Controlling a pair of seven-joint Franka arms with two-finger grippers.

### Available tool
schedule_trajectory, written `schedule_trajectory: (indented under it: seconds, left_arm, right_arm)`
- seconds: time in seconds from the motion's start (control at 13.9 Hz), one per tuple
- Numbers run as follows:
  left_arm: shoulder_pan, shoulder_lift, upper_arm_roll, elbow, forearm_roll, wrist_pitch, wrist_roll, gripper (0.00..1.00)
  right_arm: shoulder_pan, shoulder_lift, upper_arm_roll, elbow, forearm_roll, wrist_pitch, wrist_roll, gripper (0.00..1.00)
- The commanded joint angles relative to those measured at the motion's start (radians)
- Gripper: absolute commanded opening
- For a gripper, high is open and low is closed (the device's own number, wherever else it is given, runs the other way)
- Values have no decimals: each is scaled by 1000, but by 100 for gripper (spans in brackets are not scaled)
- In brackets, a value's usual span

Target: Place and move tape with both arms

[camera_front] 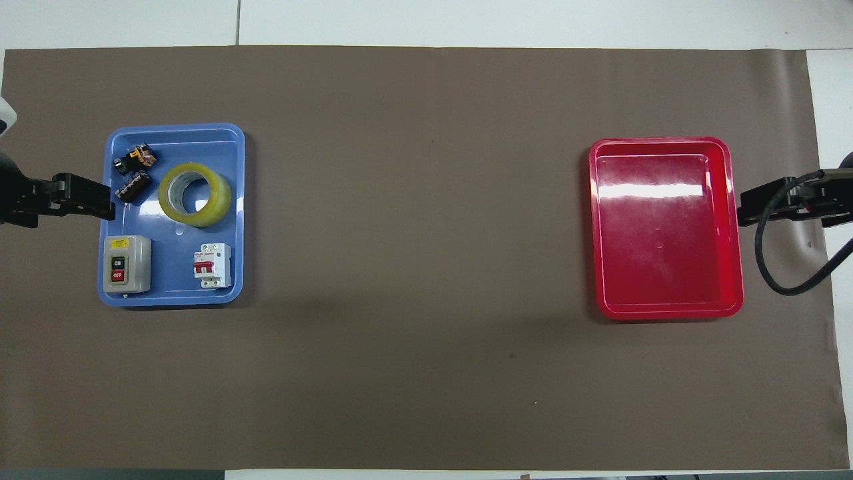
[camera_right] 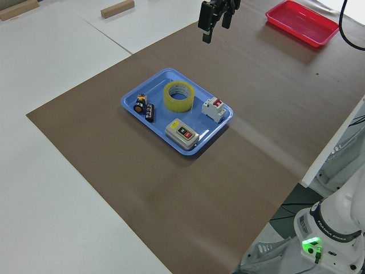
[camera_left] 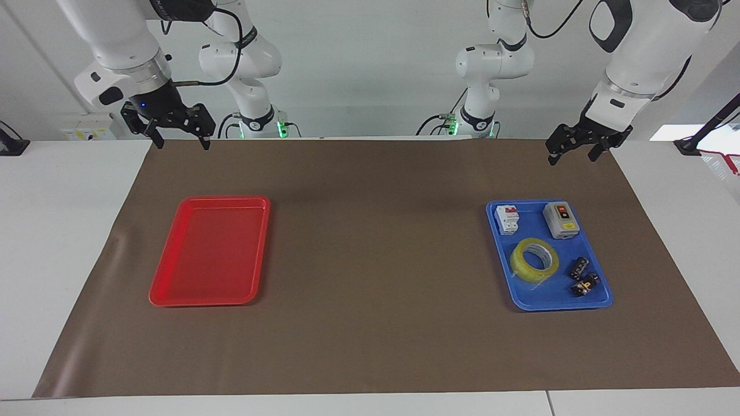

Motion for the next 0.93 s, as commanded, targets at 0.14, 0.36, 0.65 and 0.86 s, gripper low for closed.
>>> schedule_trajectory:
  seconds: [0.14, 0.36, 0.65, 0.86]
  left_arm:
    - [11, -30, 3, -32, -19, 16, 9, 100]
    - [9, -31, 1, -35, -19, 22, 7, 100]
    - [11, -34, 3, -96, -19, 175, 18, 100]
    - [11, -10, 3, -181, -19, 311, 21, 100]
  right_arm:
    - [-19, -1, 3, 4, 9, -14, -4, 100]
    - [-18, -1, 4, 4, 9, -14, -5, 100]
    - [-18, -1, 3, 4, 9, -14, -5, 100]
    - [-19, -1, 3, 4, 9, -14, -4, 100]
